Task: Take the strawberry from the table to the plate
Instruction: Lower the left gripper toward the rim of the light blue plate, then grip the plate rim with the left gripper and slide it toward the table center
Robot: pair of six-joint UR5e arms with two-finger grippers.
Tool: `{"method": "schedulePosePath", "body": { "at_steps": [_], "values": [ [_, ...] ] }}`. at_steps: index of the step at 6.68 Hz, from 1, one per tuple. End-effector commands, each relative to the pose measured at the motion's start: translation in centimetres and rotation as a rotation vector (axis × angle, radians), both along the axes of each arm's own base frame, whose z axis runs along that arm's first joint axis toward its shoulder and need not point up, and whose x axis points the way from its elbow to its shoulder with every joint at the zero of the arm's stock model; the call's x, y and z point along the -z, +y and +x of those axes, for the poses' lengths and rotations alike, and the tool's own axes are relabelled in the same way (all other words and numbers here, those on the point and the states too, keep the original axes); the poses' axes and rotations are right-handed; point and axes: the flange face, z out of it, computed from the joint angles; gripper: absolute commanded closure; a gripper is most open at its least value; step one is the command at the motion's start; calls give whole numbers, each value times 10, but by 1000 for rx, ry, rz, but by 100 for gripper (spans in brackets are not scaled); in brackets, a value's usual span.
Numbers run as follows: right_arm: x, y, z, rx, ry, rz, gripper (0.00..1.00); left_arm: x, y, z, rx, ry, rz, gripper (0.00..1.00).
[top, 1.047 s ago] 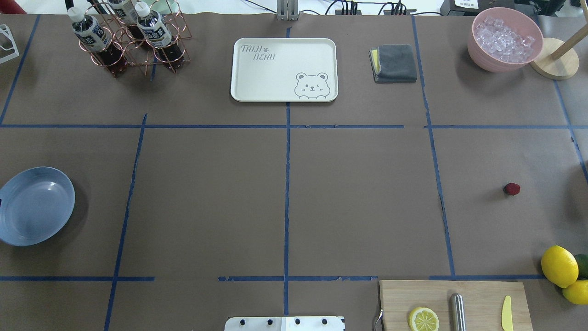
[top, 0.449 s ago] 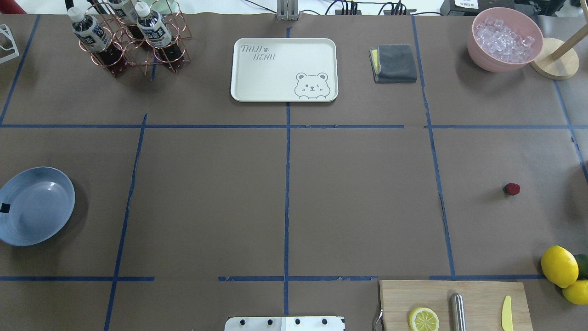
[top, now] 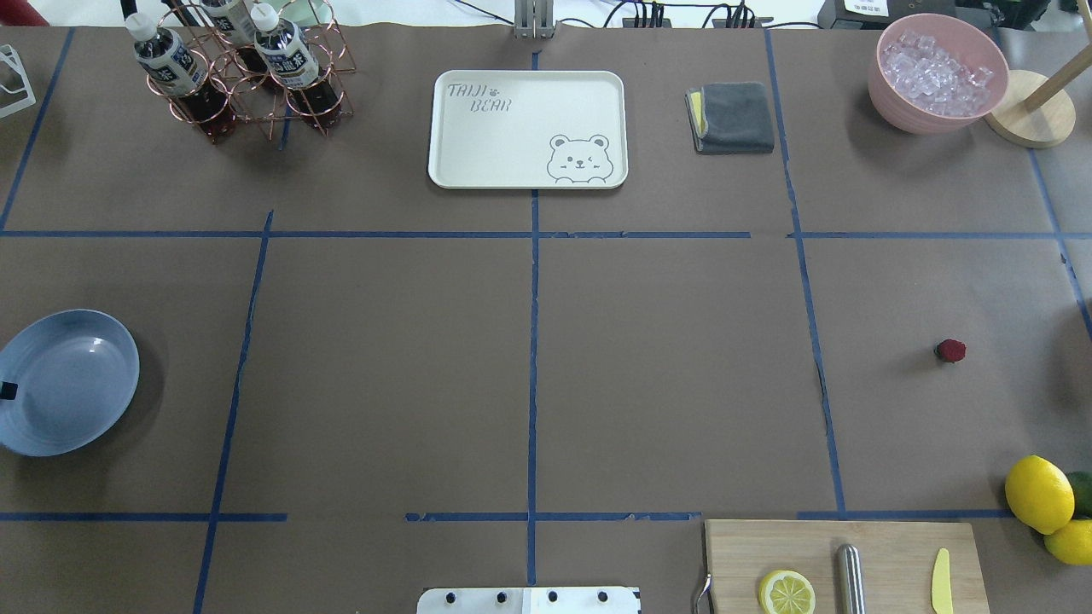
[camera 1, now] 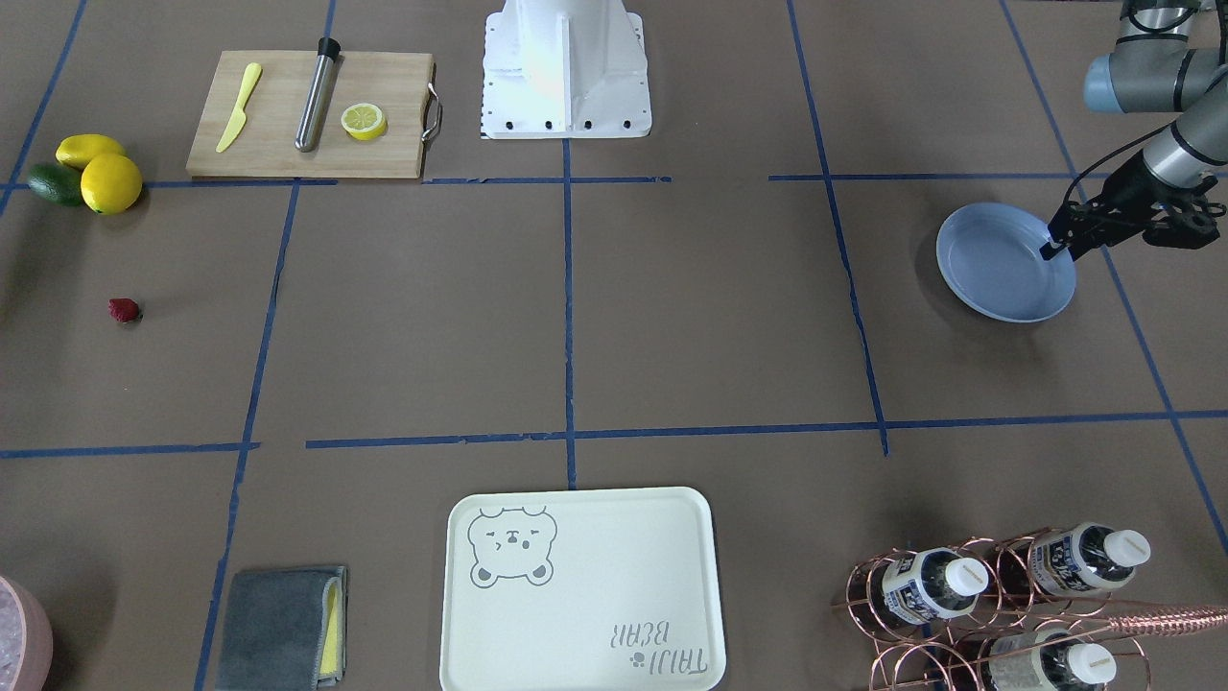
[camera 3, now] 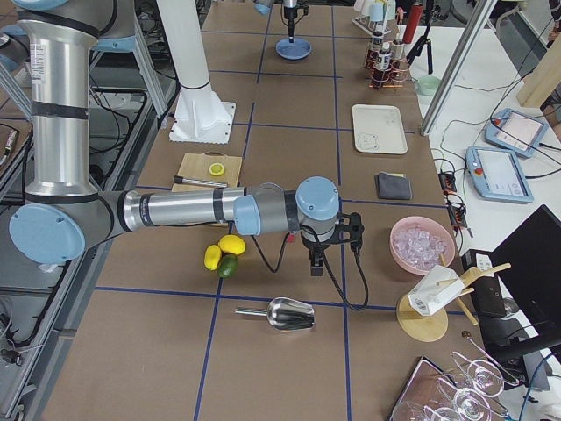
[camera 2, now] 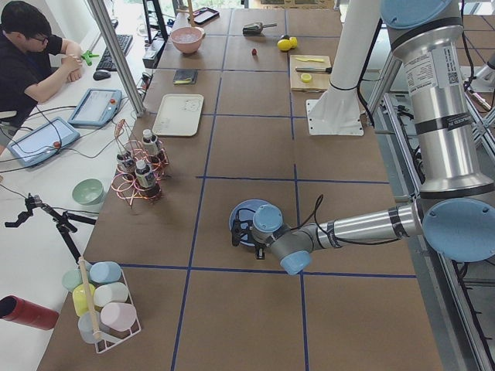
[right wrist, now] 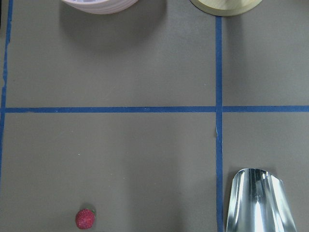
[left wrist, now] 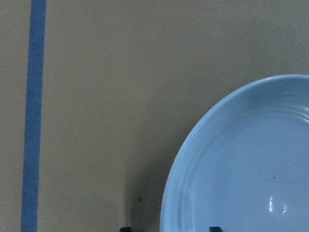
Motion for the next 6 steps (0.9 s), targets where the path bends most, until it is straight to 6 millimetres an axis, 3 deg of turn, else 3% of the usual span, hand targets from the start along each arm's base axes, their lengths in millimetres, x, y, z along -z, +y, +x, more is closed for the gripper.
{"method": "schedulePosePath", "body": {
  "at_steps": [1, 2, 3, 5, 6],
  "values": [
    [1, 0, 0, 0, 0, 1, 0, -1, 1, 0, -8, 2, 11, 100],
    [1, 0, 0, 0, 0, 1, 0, 3, 1, 0, -6, 7, 13, 100],
    [1, -1, 0, 0, 1, 3, 0, 18, 2, -2, -6, 29, 27, 100],
    [0, 0, 0, -1, 8, 1, 0, 100, -8, -8, -83, 173, 5, 100],
    [0, 0, 0, -1, 8, 1, 0, 145, -23, -27, -39, 191, -9, 100]
  ]
}}
